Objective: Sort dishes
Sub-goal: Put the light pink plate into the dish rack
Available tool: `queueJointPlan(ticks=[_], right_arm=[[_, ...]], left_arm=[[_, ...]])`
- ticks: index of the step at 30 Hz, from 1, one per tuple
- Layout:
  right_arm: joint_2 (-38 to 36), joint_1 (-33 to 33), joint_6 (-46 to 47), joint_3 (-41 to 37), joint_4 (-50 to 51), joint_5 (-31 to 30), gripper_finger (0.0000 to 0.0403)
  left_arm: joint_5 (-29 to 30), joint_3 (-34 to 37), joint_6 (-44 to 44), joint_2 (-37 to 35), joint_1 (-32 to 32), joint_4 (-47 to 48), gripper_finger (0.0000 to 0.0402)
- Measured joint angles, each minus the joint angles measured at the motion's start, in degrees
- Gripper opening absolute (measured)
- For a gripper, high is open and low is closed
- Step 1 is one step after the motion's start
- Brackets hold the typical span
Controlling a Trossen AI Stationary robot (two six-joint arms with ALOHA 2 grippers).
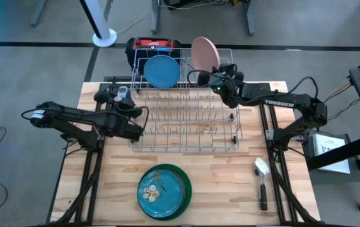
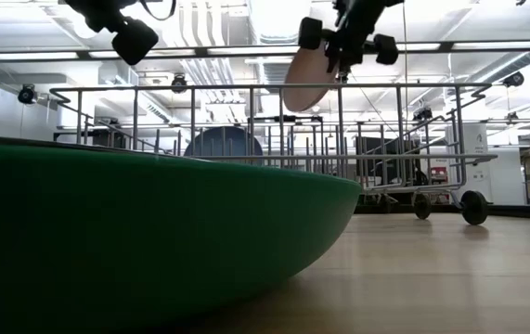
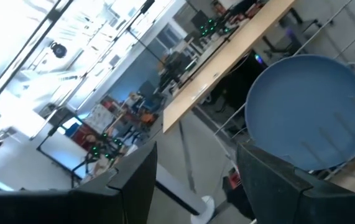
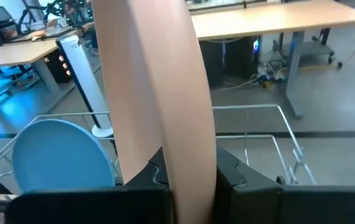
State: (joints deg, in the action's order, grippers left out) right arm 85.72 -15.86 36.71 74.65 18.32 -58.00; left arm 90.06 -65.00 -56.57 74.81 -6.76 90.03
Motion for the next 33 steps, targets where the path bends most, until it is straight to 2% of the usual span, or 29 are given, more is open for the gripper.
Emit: queueJointPlan(ticks=[6,12,21,33], right_arm=[[2.17,-0.21,7.35,0.00,4.19,0.83,0.0030],[3.12,-0.44,13.83,0.02,7.65,1.64,0.0030],[3.69,-1.25,16.95,0.04,8.18,2.50,0.0030],[6.28,-1.40,19.89,-0.26,9.31,1.54,0.0030]], left_arm=[[0.00,0.68,0.42,0.00,1.98,-0.05,0.0208],[-0.04,3.67,-2.73,0.00,3.16,-0.56,0.0208],[-0.10,6.71,-2.42,0.04,3.42,-0.28,0.0208],[-0.09,7.04,0.65,-0.68,3.88,-0.04,0.0208]])
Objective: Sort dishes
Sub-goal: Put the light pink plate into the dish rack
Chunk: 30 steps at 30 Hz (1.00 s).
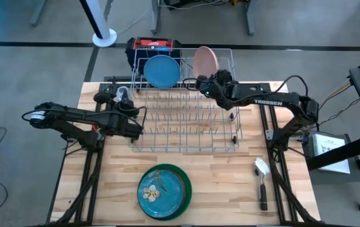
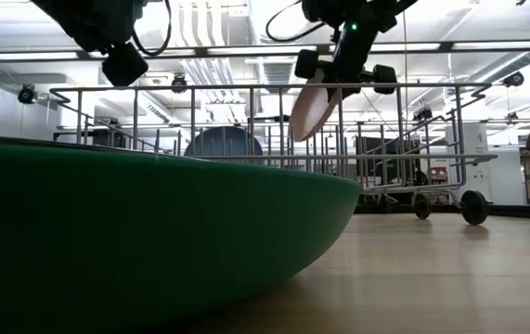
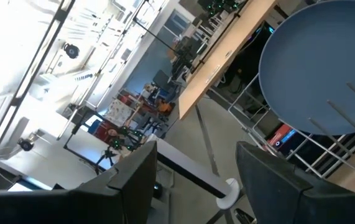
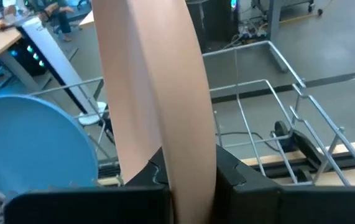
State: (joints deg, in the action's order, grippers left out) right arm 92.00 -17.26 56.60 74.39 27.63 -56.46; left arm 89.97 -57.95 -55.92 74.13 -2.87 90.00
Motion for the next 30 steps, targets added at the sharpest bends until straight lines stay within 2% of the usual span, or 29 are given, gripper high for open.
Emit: queueJointPlan(ticks=[15,30], right_arm=[[5.04,-0.22,2.06,0.04,0.01,-1.14,0.0030],[3.42,-0.44,0.31,1.87,0.66,-2.81,0.0030]], left_arm=[[0.04,0.00,-0.04,-0.13,0.00,0.00,0.0208],[0.04,0.00,-0.06,-0.13,0.00,-0.39,0.0208]])
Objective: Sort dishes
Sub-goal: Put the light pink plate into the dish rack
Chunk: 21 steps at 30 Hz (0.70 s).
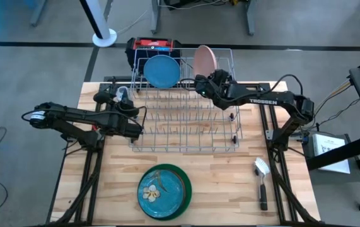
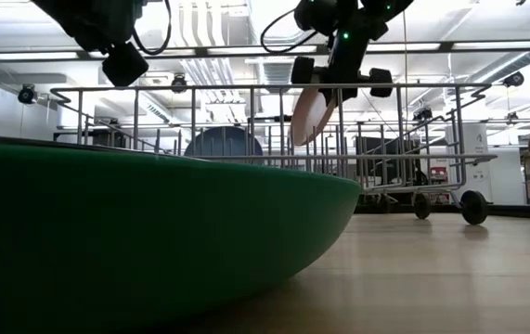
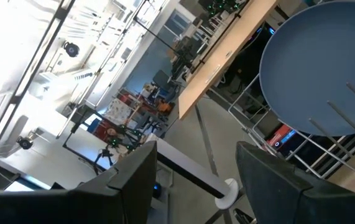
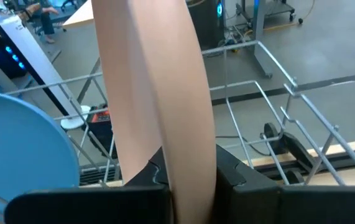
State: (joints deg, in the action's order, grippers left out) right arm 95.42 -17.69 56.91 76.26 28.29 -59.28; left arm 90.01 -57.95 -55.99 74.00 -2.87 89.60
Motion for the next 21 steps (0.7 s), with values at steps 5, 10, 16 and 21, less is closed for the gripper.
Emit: queueJointPlan(ticks=[5,10,16,21], right_arm=[[0.00,0.00,-2.11,1.31,-0.20,-1.17,0.0030],[0.12,0.00,-2.58,1.28,-0.13,-1.81,0.0030],[0.31,0.04,-3.29,0.86,-0.11,-2.41,0.0030],[0.48,0.30,-5.25,0.46,-0.31,-2.72,0.0030]], left_arm=[[-0.01,0.00,-0.02,0.00,0.00,-0.04,0.0208],[0.00,0.00,-0.02,0.01,0.00,-0.20,0.0208],[0.00,0.00,-0.02,0.02,0.00,-0.24,0.0208],[-0.01,0.00,-0.03,0.02,0.00,-0.48,0.0208]])
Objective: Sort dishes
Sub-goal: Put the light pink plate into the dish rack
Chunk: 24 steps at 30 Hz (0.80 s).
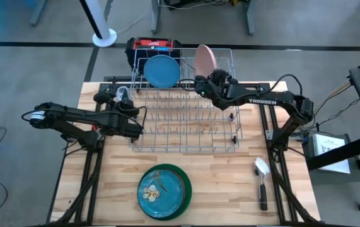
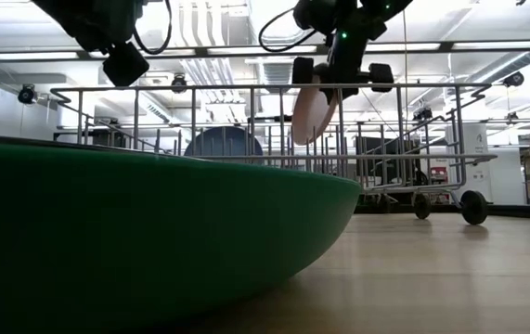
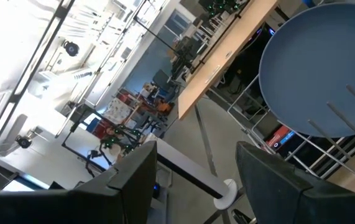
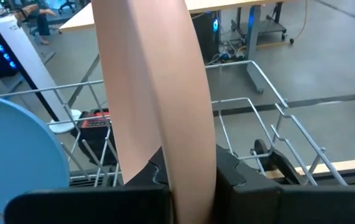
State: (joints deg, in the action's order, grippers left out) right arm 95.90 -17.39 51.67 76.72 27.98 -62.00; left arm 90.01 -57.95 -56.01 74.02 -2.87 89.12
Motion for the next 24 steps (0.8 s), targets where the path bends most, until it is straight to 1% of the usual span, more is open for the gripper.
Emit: queueJointPlan(ticks=[4,9,24], right_arm=[[1.14,0.56,-0.50,-0.21,-0.03,-1.27,0.0030],[2.46,1.21,-1.73,-0.16,-3.16,-4.08,0.0030],[3.63,1.52,-0.75,-0.27,-4.46,-5.55,0.0030]], left_arm=[[0.01,0.00,-0.02,0.00,0.00,0.00,0.0208],[0.01,0.00,0.01,0.02,0.00,-0.04,0.0208],[0.01,0.01,0.01,0.02,0.00,-0.13,0.0208]])
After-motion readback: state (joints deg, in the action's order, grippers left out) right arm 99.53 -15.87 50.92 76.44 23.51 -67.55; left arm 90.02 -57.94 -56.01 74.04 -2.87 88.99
